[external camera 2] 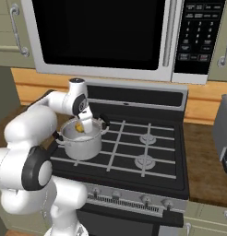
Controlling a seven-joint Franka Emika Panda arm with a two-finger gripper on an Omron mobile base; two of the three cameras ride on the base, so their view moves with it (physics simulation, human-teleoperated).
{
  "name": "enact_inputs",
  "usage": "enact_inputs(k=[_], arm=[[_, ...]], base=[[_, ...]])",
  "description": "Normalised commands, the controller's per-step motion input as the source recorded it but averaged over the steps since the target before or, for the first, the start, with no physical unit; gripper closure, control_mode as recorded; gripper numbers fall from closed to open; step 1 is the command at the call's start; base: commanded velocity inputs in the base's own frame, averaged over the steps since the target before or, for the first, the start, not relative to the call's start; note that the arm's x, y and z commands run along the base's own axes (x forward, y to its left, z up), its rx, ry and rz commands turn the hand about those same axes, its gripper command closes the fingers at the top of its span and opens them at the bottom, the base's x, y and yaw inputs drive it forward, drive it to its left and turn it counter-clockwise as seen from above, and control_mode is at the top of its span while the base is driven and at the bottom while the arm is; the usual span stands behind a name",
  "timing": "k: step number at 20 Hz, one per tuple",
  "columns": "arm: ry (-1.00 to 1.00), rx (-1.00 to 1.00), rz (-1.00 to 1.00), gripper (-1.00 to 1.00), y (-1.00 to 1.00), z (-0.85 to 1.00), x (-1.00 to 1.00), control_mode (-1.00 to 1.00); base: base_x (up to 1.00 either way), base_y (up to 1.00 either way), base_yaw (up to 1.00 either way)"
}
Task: Put the lemon and squash in the pot. Retrieve the spatula and lightly stir the vegetables in the pot.
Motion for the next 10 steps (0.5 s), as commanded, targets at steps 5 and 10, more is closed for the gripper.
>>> enact_inputs(k=[5,10], arm=[[0.03,0.0,0.02,1.0,0.0,-0.32,0.22,-1.0],[0.04,0.0,0.01,1.0,0.0,-0.26,0.12,-1.0]], base=[[0.0,0.0,0.0],[0.0,0.0,0.0]])
